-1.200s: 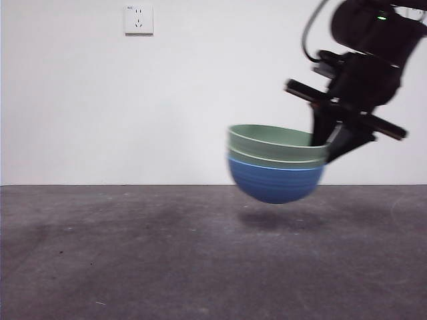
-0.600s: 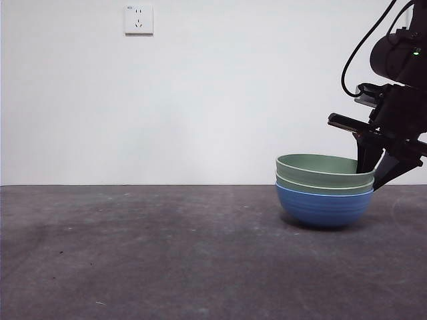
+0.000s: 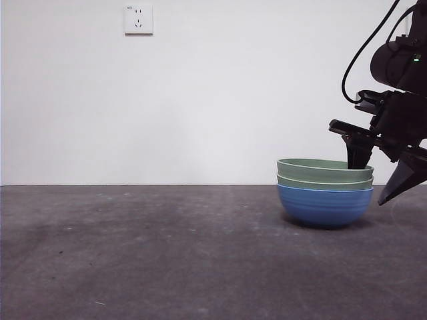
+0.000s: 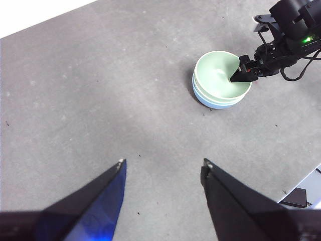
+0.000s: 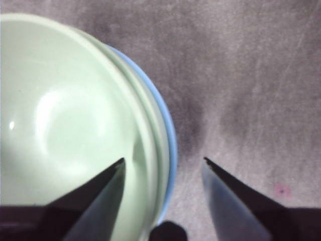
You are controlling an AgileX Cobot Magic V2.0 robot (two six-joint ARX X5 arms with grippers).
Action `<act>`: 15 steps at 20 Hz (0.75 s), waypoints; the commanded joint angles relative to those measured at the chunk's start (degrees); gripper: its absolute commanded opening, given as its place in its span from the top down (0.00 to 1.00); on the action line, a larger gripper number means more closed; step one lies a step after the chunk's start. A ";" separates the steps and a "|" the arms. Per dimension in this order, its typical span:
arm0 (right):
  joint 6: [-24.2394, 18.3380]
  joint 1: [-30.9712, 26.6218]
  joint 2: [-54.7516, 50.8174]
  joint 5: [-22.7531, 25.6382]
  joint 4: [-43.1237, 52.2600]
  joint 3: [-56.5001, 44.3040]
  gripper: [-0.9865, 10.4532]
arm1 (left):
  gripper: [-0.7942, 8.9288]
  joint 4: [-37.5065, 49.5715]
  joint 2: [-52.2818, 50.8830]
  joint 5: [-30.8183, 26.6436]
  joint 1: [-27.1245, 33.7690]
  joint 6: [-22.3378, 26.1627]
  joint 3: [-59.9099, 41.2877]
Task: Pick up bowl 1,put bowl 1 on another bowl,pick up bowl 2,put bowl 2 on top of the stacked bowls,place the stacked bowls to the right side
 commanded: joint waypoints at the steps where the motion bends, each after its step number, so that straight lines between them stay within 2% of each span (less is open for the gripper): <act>1: -0.50 0.07 0.00 -0.13 -0.04 -0.17 0.66 | 0.66 -2.78 0.04 0.04 -0.17 0.68 -0.17; 6: -2.01 0.07 -8.68 -0.09 -3.63 -0.17 0.66 | 0.66 -2.78 0.04 -0.02 -0.15 0.72 -0.17; 8: -2.03 0.09 -14.21 -1.60 -8.63 -0.17 0.66 | 0.66 -2.78 0.11 -0.04 -0.15 1.31 -0.17; 11: -4.07 1.01 -22.95 -8.28 -18.88 -0.17 0.66 | 0.66 -2.78 0.26 0.00 -0.15 2.71 -0.17; 15: -5.88 4.87 -32.65 -7.15 -29.90 -0.17 0.67 | 0.66 -2.78 0.79 0.04 -0.15 2.73 -0.17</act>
